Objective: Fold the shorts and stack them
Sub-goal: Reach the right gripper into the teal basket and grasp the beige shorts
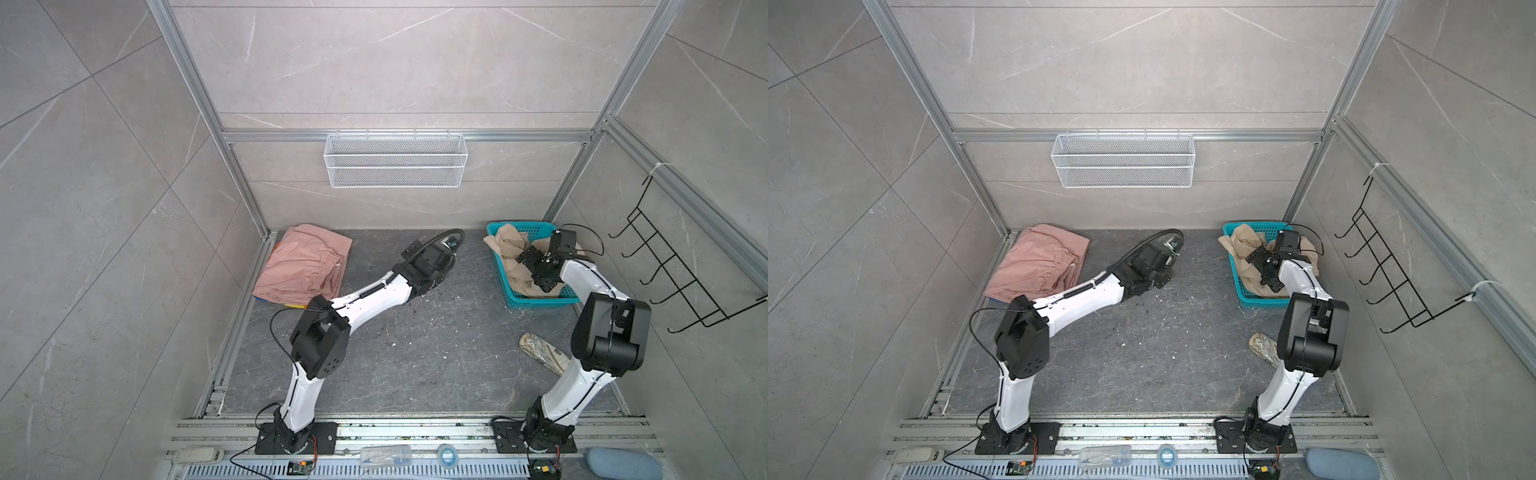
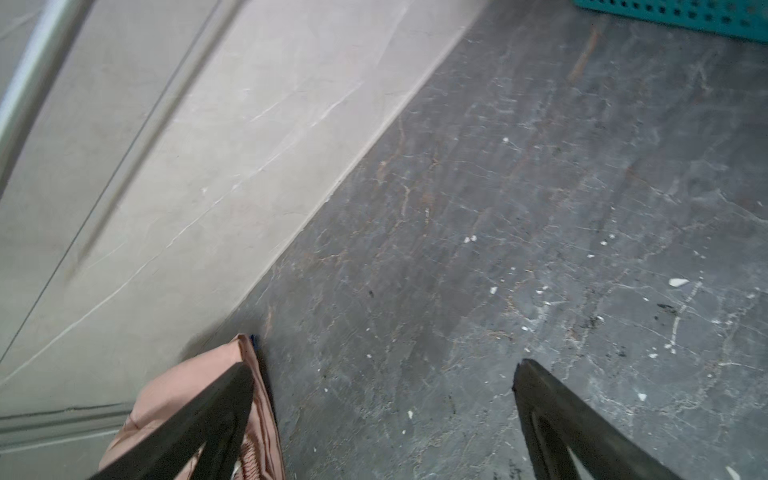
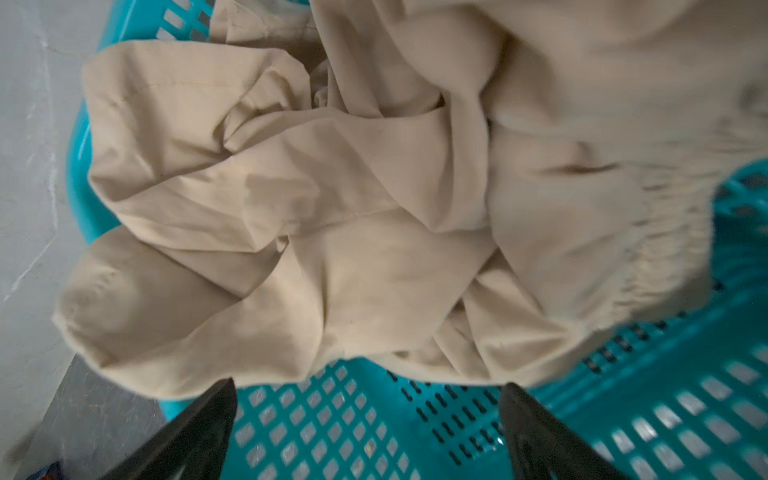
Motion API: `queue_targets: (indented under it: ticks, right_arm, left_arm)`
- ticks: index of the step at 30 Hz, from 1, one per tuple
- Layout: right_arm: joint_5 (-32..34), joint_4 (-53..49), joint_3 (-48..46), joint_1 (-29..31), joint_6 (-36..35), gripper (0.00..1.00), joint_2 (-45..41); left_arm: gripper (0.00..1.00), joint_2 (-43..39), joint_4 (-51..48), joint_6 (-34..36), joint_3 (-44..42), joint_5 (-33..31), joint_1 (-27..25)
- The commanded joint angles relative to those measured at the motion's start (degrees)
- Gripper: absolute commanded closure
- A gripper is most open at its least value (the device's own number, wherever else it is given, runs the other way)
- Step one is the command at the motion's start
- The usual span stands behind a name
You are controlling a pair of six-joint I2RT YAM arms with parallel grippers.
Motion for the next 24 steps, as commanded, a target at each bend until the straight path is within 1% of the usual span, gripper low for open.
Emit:
queue_targets:
  ticks: [1, 4, 6, 7, 8, 9, 10, 11, 12, 14, 15, 16, 21, 24]
  right_arm:
    - [-0.78, -0.71, 6.16, 0.35, 0.61, 0.00, 6.32]
    - [-1.76, -2.91, 12.23, 0.34, 0.42, 0.01, 12.73]
    - [-1.68, -3.74, 14.59, 0.31, 0.43, 0.05, 15.66]
    - [-1.60, -3.54, 14.88, 0.33, 0.35, 0.09, 16.48]
    - [-1.67, -3.10, 14.76, 0.38, 0.44, 0.16, 17.05]
    - [-1.62, -2.58, 14.48, 0.40, 0.64, 0.26, 17.39]
    - [-1.67, -1.92, 14.04, 0.40, 0.84, 0.39, 17.32]
    - [-1.75, -0.64, 13.01, 0.34, 1.13, 0.59, 16.81]
    - [-1.84, 0.42, 12.11, 0.35, 1.34, 0.70, 16.18]
    - [-1.76, 1.43, 11.15, 0.33, 1.51, 0.91, 14.39]
    - [-1.89, 1.41, 11.19, 0.36, 1.38, 0.97, 13.52]
    - [-2.01, 1.38, 11.22, 0.32, 1.29, 1.00, 12.15]
    - [-2.53, 1.90, 11.26, 0.36, 1.52, 1.00, 1.82]
    - [-2.68, 1.28, 12.95, 0.39, 1.49, 1.00, -5.39]
  left_arm:
    - [0.00, 1.75, 2.81, 4.02, 4.19, -4.03, -1.35]
    - [0.00, 2.83, 1.60, 0.77, 4.75, -2.53, -1.66]
    - [0.00, 3.36, -0.28, -1.74, 5.44, -0.59, -1.64]
    - [0.00, 3.69, -1.03, -2.62, 5.77, 0.05, -1.64]
    - [0.00, 4.06, -1.99, -3.58, 6.38, 0.81, -1.68]
    - [0.00, 4.51, -3.03, -4.45, 6.93, 1.53, -1.70]
    - [0.00, 4.94, -3.83, -5.14, 7.45, 1.87, -1.73]
    - [0.00, 5.16, -4.68, -5.86, 7.69, 2.19, -1.72]
    - [0.00, 5.21, -5.28, -6.63, 7.80, 2.57, -1.73]
    - [0.00, 4.66, -6.62, -8.82, 7.72, 3.69, -1.73]
    - [0.00, 4.13, -7.22, -9.83, 7.58, 4.02, -1.73]
    - [0.00, 3.58, -7.71, -11.07, 7.32, 4.45, -1.71]
    - [0.00, -0.91, -11.16, -16.10, 7.22, 6.90, -1.56]
    - [0.00, -2.13, -16.08, -17.98, 10.27, 9.40, -1.01]
